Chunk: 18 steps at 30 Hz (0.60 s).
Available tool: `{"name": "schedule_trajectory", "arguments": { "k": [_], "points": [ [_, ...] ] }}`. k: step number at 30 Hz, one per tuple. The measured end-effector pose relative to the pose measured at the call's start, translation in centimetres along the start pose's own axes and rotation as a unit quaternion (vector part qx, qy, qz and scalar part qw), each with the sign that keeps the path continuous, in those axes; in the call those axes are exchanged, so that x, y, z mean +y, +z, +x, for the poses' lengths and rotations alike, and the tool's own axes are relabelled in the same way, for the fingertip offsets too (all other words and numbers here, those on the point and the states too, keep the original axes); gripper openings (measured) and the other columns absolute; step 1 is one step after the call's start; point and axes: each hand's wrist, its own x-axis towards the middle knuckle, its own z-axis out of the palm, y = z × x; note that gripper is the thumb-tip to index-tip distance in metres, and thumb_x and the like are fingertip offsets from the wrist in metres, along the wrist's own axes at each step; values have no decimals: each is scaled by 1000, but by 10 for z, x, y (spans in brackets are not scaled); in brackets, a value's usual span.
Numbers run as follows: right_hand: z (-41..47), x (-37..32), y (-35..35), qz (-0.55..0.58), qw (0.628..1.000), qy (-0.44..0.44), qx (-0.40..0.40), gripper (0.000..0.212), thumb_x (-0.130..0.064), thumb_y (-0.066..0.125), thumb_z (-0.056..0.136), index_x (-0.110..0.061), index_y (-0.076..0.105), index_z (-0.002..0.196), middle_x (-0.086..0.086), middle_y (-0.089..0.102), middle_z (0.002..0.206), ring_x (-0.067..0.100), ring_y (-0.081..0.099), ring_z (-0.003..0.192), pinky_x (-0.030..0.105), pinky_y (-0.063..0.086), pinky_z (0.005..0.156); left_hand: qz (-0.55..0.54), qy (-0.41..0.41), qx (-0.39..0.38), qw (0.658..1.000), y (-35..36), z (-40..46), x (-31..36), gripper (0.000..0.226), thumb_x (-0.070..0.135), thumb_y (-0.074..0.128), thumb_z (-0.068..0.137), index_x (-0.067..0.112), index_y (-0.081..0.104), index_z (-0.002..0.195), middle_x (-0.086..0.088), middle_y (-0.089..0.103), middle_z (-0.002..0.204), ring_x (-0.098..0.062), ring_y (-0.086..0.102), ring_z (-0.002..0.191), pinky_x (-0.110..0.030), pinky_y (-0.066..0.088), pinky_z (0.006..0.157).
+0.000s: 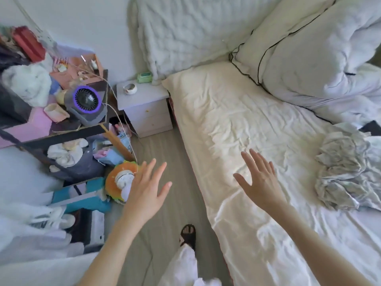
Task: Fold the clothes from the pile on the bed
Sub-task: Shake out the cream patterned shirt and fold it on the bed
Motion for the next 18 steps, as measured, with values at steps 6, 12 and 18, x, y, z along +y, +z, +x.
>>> {"name": "schedule_trajectory", "arguments": {
  "k": [6,12,18],
  "points": [
    [45,40,-11,-6,988,139,67,65,-43,55,90,-20,32,147,9,27,154,29,21,144,49,9,116,45,152,-84,984,4,145,33,58,41,44,95,21,29,147,-6,19,156,-26,10,145,-40,14,116],
    [36,119,-34,-51,955,279,91,64,-44,54,91,-19,34,146,11,28,154,31,23,142,50,12,116,34,275,-142,950,47,228,119,57,39,45,96,19,29,147,-8,20,155,-25,12,144,-36,12,115],
    [15,220,-30,-66,928,363,43,58,-36,53,94,-16,35,146,9,31,152,28,25,141,45,19,115,7,306,-217,927,126,249,202,56,33,46,96,22,27,147,-2,16,157,-20,4,146,-31,7,115]
  ]
}}
